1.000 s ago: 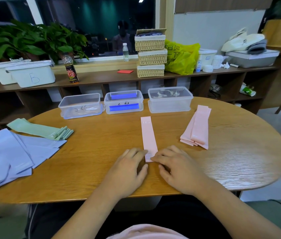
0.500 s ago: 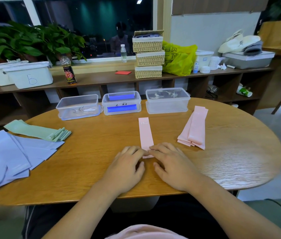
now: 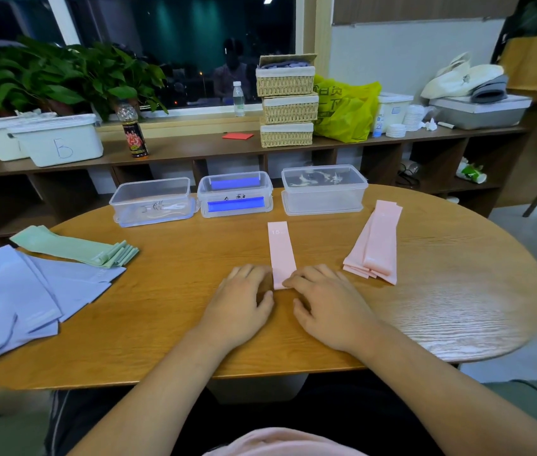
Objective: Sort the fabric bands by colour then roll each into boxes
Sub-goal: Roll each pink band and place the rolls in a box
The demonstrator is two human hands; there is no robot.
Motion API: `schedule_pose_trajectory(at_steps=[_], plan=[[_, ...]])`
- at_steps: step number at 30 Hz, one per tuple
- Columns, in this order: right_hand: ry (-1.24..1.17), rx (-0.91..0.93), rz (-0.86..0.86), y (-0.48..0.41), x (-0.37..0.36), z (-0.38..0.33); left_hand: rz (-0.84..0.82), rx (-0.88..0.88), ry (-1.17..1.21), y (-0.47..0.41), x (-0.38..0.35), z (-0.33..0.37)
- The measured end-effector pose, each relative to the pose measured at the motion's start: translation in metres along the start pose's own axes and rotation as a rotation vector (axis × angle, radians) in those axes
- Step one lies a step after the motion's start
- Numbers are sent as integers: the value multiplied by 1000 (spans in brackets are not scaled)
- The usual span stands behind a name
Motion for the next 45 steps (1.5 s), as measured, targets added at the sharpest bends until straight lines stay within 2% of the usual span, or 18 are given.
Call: schedule_pose_trajectory(at_steps=[9, 15, 18, 21, 23, 29, 35, 41, 45], plan=[[59, -28, 51, -22, -5, 3, 38, 44, 51, 5, -1, 0], [-11, -14, 91, -24, -5, 5, 67, 45, 71, 7, -1, 0], [-46, 30, 95, -11, -4, 4, 59, -19, 60, 8, 1, 1], [-83, 61, 90, 2, -3, 1, -16, -153, 40, 9, 3, 5], [-117, 58, 90, 7, -3, 1, -81, -182, 22, 10, 4, 8], [-152, 34, 88, 9, -3, 3, -93, -162, -2, 9, 3, 9], [-99, 23, 112, 9, -5, 2, -100, -138, -2, 11, 2, 8], [-24, 2, 64, 7, -4, -1, -88, -44, 46, 13, 3, 7], [-27, -17, 55, 7, -4, 0, -87, -52, 53, 15, 8, 11]])
Point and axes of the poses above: each hand's wrist, its own y-axis away from the middle knuckle, its own x-axis out of the back of the hand, z = x × y, the point moved 2 cm from there along -y, towards the middle knuckle, and after that the axes turned 7 degrees about -y, right-handed, at the moved point
